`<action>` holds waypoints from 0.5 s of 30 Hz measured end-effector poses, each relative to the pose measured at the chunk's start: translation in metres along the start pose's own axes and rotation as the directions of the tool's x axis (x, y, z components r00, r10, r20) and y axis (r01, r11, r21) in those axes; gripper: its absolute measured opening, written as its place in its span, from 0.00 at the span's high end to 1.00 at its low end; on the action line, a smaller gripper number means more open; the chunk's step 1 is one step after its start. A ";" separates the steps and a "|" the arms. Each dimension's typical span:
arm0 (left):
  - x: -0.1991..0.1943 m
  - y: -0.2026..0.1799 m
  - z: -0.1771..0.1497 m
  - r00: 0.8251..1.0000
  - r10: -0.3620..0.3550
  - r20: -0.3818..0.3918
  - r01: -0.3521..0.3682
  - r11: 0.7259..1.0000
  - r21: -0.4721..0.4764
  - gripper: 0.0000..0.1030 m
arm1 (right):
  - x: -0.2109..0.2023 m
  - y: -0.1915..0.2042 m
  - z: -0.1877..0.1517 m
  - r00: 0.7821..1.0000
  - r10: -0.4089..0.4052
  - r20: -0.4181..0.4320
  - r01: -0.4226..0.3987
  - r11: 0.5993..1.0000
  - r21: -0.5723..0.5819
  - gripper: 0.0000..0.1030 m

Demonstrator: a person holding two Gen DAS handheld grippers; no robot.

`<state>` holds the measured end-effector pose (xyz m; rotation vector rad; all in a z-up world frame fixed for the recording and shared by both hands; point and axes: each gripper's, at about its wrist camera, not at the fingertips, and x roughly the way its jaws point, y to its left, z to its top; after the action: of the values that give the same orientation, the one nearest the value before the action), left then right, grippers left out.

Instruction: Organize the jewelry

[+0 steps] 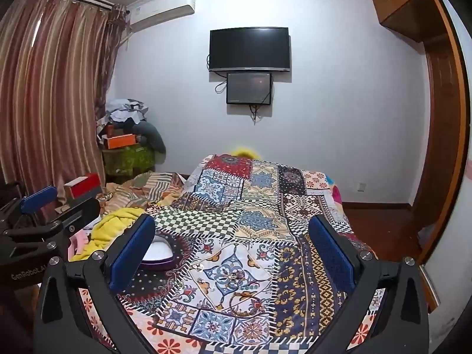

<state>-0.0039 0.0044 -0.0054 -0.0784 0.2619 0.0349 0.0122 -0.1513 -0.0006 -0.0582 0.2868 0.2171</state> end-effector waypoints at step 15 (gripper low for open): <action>0.001 0.008 0.000 1.000 0.023 -0.002 -0.023 1.000 -0.006 0.00 | 0.002 0.008 0.004 1.000 0.025 -0.016 -0.025 0.999 0.033 0.00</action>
<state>-0.0032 0.0123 -0.0061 -0.0815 0.2645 0.0580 0.0133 -0.1426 0.0029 -0.0242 0.3073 0.2369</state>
